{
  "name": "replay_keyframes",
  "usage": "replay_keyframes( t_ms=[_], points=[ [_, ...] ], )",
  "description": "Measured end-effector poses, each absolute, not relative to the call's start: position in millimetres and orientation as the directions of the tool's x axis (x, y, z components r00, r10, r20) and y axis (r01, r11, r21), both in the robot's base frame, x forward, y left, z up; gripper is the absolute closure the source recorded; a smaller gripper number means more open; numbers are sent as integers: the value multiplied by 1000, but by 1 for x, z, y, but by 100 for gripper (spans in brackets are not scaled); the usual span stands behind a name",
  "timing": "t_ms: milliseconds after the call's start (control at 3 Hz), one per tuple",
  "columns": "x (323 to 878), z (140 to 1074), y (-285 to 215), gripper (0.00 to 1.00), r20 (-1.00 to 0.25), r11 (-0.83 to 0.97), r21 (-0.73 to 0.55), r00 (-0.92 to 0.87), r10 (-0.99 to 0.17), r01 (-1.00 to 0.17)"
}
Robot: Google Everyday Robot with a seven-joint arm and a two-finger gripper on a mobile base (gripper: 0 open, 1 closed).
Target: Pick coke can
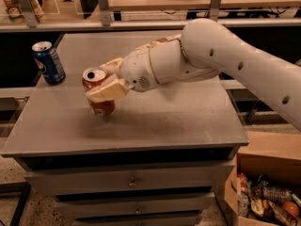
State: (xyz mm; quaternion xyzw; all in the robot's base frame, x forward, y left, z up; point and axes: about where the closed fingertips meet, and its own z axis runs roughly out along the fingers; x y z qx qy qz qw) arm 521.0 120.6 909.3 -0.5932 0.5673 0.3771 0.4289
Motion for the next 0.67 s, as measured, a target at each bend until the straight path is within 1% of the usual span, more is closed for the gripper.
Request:
replay_keyframes(
  t_ms=[333,667],
  points=[
    [522,934,123,73,-945,-1,-94,90,-314,-996],
    [521,935,125,89,-945,-4,-96,92,-314,-995]
  ],
)
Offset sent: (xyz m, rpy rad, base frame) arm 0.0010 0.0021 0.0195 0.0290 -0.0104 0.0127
